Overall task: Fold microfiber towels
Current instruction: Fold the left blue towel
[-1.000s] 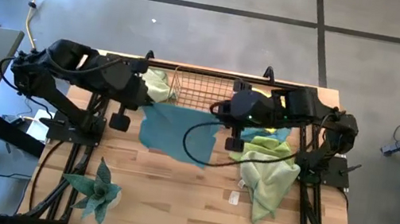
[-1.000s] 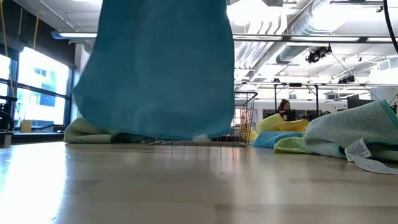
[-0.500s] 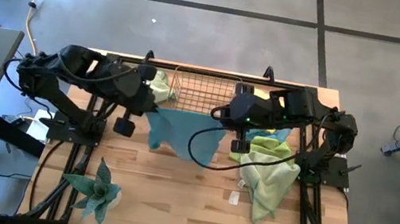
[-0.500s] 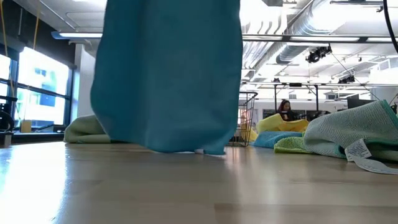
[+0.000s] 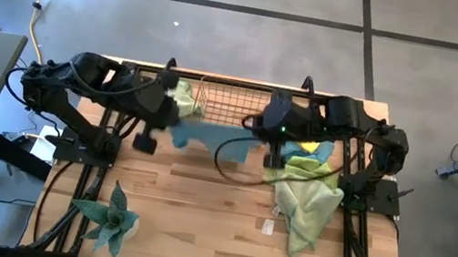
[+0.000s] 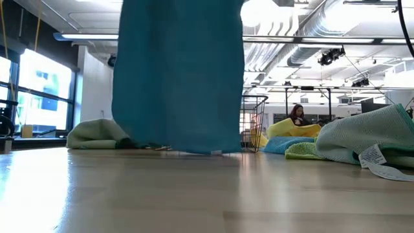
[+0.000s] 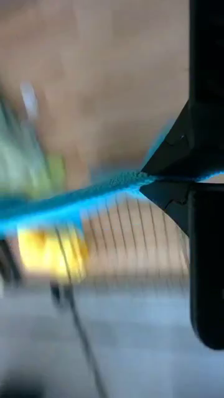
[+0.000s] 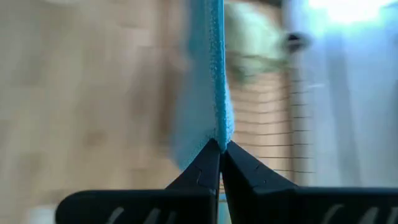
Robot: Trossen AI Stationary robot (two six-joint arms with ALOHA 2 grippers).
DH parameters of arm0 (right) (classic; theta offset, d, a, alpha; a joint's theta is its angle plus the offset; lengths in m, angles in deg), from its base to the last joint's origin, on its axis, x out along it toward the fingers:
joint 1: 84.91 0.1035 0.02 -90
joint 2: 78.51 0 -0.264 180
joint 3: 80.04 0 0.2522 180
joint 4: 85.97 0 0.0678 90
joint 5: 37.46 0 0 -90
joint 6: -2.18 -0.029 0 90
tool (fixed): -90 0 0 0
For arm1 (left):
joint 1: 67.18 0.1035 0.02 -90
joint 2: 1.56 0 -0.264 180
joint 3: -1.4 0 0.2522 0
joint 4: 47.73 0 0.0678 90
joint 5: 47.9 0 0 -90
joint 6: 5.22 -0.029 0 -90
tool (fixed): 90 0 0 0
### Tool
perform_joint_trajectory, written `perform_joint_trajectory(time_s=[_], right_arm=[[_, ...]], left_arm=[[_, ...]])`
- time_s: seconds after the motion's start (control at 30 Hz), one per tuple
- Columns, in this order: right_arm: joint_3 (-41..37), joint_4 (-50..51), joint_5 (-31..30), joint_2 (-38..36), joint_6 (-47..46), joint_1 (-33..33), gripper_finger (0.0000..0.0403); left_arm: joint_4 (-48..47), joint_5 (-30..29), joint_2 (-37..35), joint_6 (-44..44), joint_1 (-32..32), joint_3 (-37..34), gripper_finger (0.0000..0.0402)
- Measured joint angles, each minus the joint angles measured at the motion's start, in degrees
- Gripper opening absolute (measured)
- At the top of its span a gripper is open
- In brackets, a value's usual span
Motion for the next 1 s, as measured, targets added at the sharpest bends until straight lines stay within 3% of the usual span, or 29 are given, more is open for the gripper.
perform_joint_trajectory(time_s=[0.1, 0.33, 0.57, 0.77, 1.0], right_arm=[[-1.5, 1.19, 7.47, 0.26, -6.03, 1.98, 0.0], [-14.49, -2.51, 13.99, 0.44, -9.35, 7.84, 0.0], [-29.94, -18.0, 26.09, 0.33, -13.28, 11.1, 0.0], [-39.05, -30.15, 33.83, 0.28, -16.54, 13.3, 0.0], [-46.47, -43.89, 35.24, 0.28, -22.0, 14.72, 0.0]], left_arm=[[0.43, 9.64, 1.61, 4.01, -2.0, -2.89, 0.0], [8.59, 12.82, 4.73, 5.35, -9.2, -15.34, 0.0], [22.83, 25.3, 5.61, 8.73, -12.28, -26.62, 0.0], [36.14, 29.28, 5.62, 11.86, -14.98, -35.43, 0.0], [46.2, 27.92, 5.58, 13.47, -17.44, -45.54, 0.0]])
